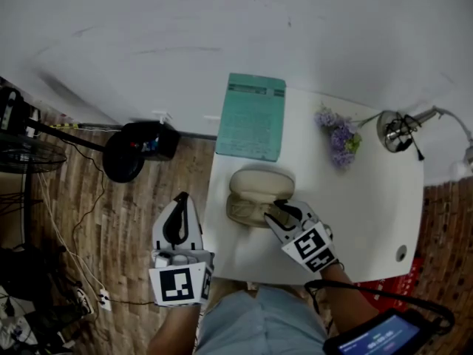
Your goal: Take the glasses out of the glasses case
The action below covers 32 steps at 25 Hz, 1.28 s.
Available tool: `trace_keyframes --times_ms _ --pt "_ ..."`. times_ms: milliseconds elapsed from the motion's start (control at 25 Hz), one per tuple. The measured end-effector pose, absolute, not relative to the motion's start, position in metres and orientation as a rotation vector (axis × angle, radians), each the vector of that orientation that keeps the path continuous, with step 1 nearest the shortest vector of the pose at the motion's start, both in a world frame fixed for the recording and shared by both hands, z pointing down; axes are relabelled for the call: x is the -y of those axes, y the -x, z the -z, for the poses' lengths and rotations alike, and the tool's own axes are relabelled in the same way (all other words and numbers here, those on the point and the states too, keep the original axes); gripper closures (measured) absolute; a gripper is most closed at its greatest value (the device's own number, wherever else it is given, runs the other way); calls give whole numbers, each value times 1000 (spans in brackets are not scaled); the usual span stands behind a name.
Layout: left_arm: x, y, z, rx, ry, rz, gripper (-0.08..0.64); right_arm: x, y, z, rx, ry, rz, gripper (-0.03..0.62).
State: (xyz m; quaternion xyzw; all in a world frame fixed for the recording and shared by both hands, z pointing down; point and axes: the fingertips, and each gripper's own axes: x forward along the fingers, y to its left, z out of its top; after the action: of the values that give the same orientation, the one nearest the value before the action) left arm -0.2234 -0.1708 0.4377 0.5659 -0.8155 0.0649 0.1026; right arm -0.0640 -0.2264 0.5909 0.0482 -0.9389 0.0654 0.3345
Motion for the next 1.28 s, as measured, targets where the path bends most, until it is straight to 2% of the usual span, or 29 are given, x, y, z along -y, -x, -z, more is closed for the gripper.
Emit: trace_keyframes --times_ms 1280 --pt "167 228 -442 2396 -1653 -207 554 213 58 -623 2301 -28 -7 516"
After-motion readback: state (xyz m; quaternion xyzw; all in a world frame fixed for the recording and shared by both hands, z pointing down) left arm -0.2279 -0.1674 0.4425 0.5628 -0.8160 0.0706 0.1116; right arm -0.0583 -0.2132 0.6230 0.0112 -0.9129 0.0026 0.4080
